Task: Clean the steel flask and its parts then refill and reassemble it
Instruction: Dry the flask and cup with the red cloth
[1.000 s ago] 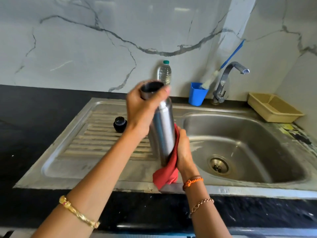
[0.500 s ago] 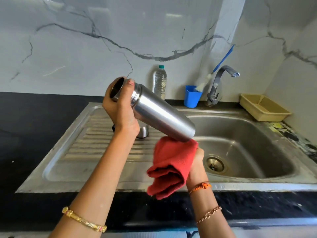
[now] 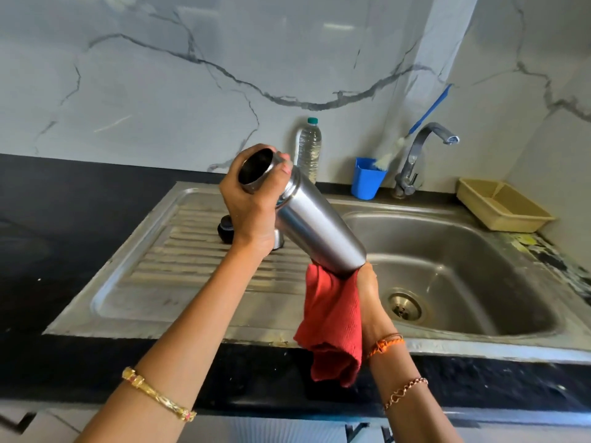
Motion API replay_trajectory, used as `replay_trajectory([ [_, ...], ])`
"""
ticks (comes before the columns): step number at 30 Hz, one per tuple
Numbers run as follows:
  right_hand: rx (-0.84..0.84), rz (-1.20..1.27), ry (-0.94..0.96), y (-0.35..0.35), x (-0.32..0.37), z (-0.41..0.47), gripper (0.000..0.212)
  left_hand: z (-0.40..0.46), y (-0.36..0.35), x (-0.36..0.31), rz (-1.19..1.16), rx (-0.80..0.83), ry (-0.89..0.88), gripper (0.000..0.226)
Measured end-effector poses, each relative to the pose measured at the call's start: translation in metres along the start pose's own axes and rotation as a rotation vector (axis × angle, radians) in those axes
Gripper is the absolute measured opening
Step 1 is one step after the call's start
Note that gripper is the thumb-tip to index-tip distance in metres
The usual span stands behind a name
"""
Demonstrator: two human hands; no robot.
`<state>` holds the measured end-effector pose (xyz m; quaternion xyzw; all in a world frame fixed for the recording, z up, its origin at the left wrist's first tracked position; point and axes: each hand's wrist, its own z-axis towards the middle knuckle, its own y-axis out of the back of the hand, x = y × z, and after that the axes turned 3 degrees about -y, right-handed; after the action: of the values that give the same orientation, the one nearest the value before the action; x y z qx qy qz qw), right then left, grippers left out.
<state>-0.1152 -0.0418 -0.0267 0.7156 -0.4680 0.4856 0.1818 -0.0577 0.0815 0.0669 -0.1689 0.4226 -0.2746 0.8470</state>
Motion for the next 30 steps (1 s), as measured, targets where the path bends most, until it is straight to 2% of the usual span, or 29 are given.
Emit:
replay_trajectory([
  [3,-0.067,-0.14,0.013,0.006,-0.009,0.002,0.046,0.004,0.0,-0.005,0.059,0.104,-0.058,0.024],
  [7,-0.118,-0.066,0.101,0.005,-0.004,-0.004,0.048,-0.001,0.0,-0.003,-0.023,-0.001,0.017,0.017],
  [9,-0.072,0.06,0.072,0.003,0.001,-0.003,0.047,-0.006,-0.003,-0.002,-0.071,-0.052,0.064,0.009],
  [11,0.071,0.252,-0.027,-0.002,0.012,-0.004,0.036,-0.007,-0.007,-0.001,-0.072,-0.045,0.078,0.006],
  [13,0.189,0.333,-0.124,-0.001,0.02,-0.001,0.039,-0.006,-0.013,-0.002,-0.049,-0.015,0.065,0.006],
  [16,0.184,0.19,-0.161,0.001,0.012,0.004,0.038,-0.005,-0.019,-0.002,0.007,0.074,0.008,0.013],
  [20,0.097,-0.153,-0.005,0.001,-0.004,0.01,0.054,-0.002,-0.024,-0.005,0.092,0.2,-0.025,0.02],
  [22,0.104,-0.311,0.064,0.004,-0.006,0.011,0.044,0.003,-0.023,-0.01,0.16,0.151,-0.018,0.021],
  [24,0.13,-0.367,0.115,0.005,-0.007,0.011,0.038,0.013,-0.017,-0.018,0.236,0.039,0.032,0.02],
  [27,0.145,-0.354,0.163,-0.004,-0.005,0.009,0.031,0.029,-0.001,-0.027,0.28,-0.142,0.112,0.011],
  [30,0.166,-0.186,0.071,-0.025,0.002,0.003,0.032,0.048,0.02,-0.034,0.303,-0.321,0.076,0.016],
])
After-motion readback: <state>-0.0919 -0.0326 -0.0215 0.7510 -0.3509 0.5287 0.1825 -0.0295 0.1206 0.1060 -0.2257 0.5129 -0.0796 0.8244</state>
